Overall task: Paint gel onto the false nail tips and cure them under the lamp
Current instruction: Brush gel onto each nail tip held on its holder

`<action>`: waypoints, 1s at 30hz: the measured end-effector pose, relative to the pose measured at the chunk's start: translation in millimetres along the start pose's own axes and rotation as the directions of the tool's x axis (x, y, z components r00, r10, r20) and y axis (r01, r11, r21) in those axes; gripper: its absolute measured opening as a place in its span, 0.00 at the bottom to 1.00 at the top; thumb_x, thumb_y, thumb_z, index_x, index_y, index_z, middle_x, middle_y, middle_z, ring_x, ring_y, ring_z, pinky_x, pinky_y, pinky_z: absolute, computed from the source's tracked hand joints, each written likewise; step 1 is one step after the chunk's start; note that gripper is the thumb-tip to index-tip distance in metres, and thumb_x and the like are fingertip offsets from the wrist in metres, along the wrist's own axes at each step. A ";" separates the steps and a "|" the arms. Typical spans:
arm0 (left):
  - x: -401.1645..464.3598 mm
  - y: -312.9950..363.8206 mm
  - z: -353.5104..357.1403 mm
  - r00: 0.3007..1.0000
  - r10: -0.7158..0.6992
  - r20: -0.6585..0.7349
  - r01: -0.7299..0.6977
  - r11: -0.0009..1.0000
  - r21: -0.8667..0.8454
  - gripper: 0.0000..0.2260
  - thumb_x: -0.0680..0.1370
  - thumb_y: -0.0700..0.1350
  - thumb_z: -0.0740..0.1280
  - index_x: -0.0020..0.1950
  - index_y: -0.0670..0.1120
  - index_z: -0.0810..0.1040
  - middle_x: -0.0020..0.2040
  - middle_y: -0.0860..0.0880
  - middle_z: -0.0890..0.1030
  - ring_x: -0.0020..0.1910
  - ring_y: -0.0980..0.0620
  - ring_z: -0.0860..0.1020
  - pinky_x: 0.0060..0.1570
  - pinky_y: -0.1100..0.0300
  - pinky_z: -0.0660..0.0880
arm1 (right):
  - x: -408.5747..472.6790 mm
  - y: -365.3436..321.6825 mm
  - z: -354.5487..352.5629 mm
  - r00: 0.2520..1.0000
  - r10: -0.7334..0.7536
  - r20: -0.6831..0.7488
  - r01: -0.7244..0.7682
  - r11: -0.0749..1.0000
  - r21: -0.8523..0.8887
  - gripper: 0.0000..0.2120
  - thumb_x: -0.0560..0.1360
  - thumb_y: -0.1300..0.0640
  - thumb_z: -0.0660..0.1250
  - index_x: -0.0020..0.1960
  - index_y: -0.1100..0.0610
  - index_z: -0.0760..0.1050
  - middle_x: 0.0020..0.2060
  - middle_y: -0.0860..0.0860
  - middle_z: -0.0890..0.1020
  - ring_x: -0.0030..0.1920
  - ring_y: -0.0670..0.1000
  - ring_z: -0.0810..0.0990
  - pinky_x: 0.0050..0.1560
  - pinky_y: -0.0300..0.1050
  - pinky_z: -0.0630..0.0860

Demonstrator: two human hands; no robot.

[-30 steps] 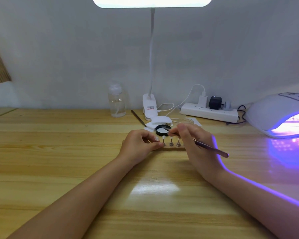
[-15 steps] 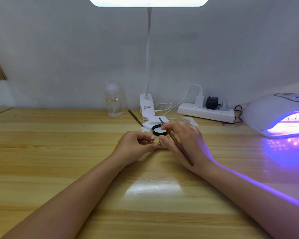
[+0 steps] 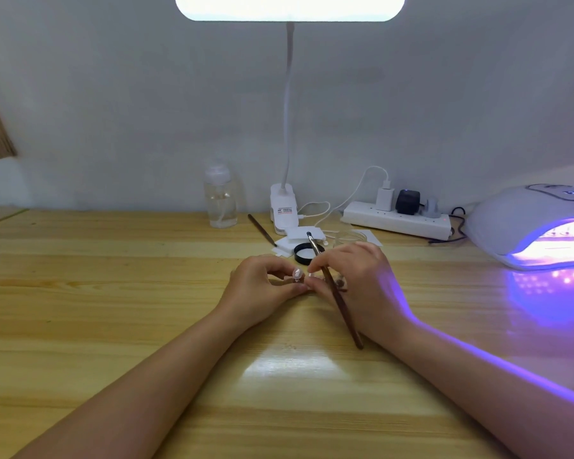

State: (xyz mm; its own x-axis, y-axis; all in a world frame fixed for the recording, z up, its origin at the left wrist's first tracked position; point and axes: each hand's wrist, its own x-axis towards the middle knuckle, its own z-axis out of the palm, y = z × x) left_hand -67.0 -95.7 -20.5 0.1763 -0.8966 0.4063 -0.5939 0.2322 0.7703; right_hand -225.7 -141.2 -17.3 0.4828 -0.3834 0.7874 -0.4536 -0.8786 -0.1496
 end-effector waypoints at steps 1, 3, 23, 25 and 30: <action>0.1 0.0 0.4 1.000 0.007 0.003 -0.007 1.000 0.003 0.09 0.66 0.44 0.76 0.34 0.57 0.79 0.34 0.57 0.80 0.37 0.60 0.78 0.44 0.62 0.76 | 0.3 -0.6 -0.4 1.000 -0.017 -0.010 0.017 1.000 -0.001 0.06 0.65 0.57 0.75 0.40 0.56 0.81 0.34 0.50 0.82 0.41 0.53 0.82 0.54 0.48 0.68; 0.2 0.4 0.7 1.000 0.000 0.016 0.000 1.000 -0.011 0.08 0.66 0.44 0.75 0.34 0.56 0.79 0.34 0.55 0.81 0.38 0.57 0.78 0.48 0.55 0.77 | -0.1 -1.3 -0.2 0.997 -0.069 -0.020 0.068 0.998 -0.015 0.06 0.64 0.58 0.75 0.40 0.57 0.81 0.34 0.49 0.83 0.40 0.52 0.82 0.55 0.47 0.68; -6.5 11.0 3.0 0.909 0.387 -0.158 -0.370 0.920 0.128 0.06 0.68 0.49 0.73 0.44 0.54 0.82 0.42 0.60 0.82 0.45 0.58 0.80 0.51 0.40 0.69 | -5.2 0.7 -3.3 0.990 0.064 -0.127 -0.008 0.917 0.400 0.06 0.70 0.61 0.72 0.47 0.59 0.78 0.41 0.47 0.81 0.44 0.43 0.80 0.41 0.43 0.78; -7.4 11.7 3.7 0.902 0.396 -0.170 -0.379 0.917 0.124 0.08 0.67 0.48 0.73 0.44 0.57 0.81 0.40 0.60 0.81 0.42 0.59 0.80 0.50 0.40 0.69 | -5.8 0.3 -2.6 0.989 0.079 -0.125 -0.021 0.910 0.413 0.06 0.70 0.62 0.72 0.46 0.59 0.78 0.41 0.47 0.81 0.44 0.43 0.81 0.42 0.43 0.79; -6.8 11.5 3.6 0.916 0.352 -0.194 -0.347 0.936 0.058 0.07 0.68 0.41 0.74 0.39 0.53 0.82 0.38 0.54 0.83 0.40 0.51 0.81 0.48 0.37 0.70 | 1.4 -0.2 -15.4 0.984 0.079 -0.159 -0.018 0.936 0.351 0.09 0.73 0.52 0.67 0.45 0.58 0.80 0.38 0.43 0.81 0.40 0.43 0.80 0.42 0.39 0.76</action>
State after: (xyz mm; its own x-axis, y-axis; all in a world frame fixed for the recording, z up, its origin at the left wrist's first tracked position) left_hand -77.8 -88.2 -16.2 0.1049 -0.6664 0.7382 -0.6623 0.5069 0.5517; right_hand -236.5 -137.2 -6.9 0.3206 -0.4013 0.8580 -0.1706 -0.9155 -0.3644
